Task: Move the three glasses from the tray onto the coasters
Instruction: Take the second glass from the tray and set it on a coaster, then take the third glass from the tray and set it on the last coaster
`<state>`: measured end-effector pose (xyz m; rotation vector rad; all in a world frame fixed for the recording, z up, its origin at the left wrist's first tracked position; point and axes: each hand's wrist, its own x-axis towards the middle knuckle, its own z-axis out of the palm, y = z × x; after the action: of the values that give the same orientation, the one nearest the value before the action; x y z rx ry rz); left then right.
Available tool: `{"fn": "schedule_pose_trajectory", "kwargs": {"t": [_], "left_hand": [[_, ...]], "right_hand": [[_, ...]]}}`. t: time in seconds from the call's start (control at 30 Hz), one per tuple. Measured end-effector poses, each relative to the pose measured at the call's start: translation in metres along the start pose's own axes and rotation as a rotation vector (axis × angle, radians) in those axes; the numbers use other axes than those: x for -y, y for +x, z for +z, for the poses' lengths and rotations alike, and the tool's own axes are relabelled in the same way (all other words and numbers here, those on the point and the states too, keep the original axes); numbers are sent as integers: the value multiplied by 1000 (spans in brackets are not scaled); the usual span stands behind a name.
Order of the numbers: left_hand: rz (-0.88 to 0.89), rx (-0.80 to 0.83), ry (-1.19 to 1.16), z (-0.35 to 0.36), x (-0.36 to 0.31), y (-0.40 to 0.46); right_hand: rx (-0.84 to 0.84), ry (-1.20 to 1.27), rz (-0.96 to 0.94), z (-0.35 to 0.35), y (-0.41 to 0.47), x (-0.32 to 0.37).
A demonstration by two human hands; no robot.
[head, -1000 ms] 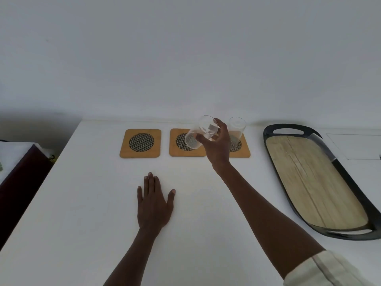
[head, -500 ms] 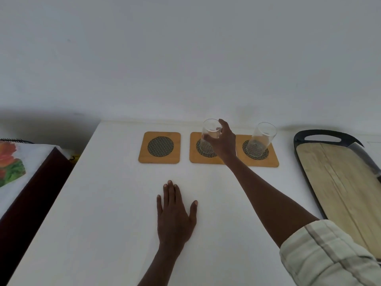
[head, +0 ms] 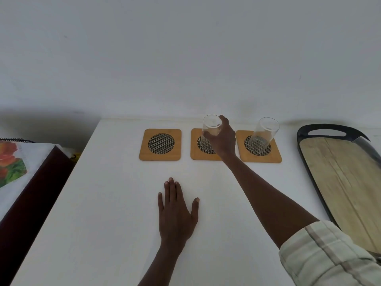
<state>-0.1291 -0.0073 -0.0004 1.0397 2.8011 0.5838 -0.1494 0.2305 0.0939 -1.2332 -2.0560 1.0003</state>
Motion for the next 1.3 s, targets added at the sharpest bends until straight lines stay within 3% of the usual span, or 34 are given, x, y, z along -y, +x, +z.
{"fn": "schedule_pose_trajectory", "kwargs": {"t": [0.23, 0.6, 0.87, 1.3], "left_hand": [[0, -6, 17, 0, 0, 0], [-6, 16, 18, -4, -2, -2], [-51, 50, 14, -6, -17, -12], [149, 110, -114, 35, -161, -49]], "right_hand": [[59, -51, 9, -8, -4, 4], [-157, -13, -251, -63, -64, -12], [-201, -1, -255, -125, -100, -50], [-325, -27, -190, -245, -112, -130]]}}
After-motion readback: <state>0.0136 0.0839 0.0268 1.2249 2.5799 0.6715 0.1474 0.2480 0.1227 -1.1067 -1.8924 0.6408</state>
